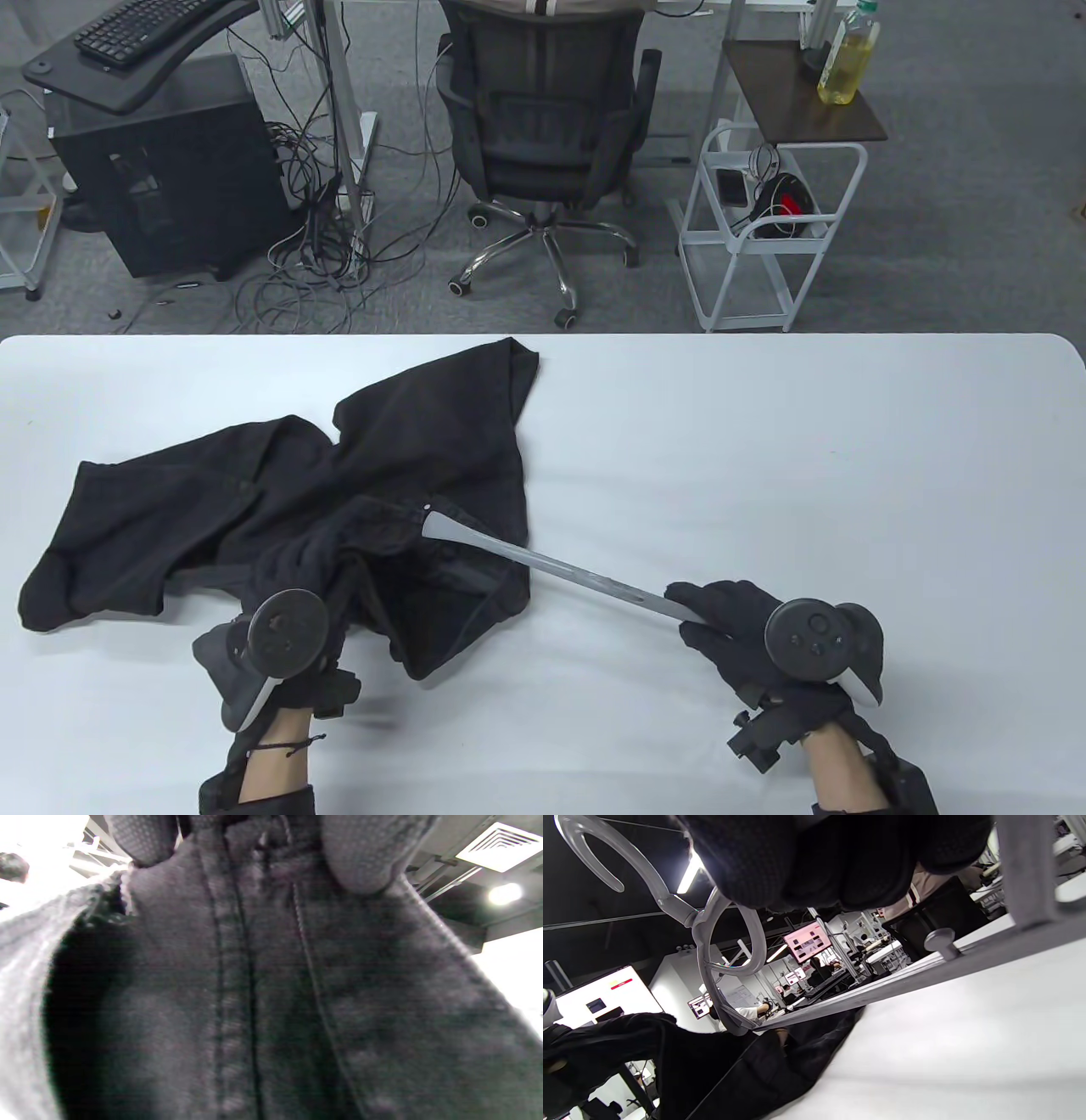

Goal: Hang trousers on hanger

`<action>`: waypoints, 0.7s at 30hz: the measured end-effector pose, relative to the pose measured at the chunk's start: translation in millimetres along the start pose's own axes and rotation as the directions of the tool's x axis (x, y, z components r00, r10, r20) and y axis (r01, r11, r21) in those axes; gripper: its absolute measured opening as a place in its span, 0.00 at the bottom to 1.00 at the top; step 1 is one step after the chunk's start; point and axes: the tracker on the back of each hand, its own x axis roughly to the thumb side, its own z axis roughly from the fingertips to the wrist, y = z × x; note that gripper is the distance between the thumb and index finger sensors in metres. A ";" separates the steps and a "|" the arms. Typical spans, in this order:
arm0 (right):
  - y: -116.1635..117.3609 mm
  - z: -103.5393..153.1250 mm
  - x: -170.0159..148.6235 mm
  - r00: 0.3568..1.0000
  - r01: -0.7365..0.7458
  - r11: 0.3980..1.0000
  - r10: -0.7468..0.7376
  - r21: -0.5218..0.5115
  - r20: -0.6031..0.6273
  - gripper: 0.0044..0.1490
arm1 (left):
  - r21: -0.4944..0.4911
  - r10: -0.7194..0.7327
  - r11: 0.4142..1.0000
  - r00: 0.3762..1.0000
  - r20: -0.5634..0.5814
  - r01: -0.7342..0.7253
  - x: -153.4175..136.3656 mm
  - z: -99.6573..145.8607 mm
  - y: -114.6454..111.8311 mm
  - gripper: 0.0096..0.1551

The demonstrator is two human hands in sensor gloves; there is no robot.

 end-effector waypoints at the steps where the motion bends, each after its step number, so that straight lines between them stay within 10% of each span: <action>1: -0.5 0.4 1.9 1.000 -0.007 1.000 0.007 0.001 0.009 0.30 | 0.006 0.006 1.000 1.000 0.005 -0.006 2.5 0.9 0.3 0.28; 21: 28.0 0.0 28.9 0.989 -0.099 0.995 0.095 0.033 0.110 0.31 | -0.132 0.153 0.985 0.917 0.370 -0.111 78.9 22.9 -8.8 0.28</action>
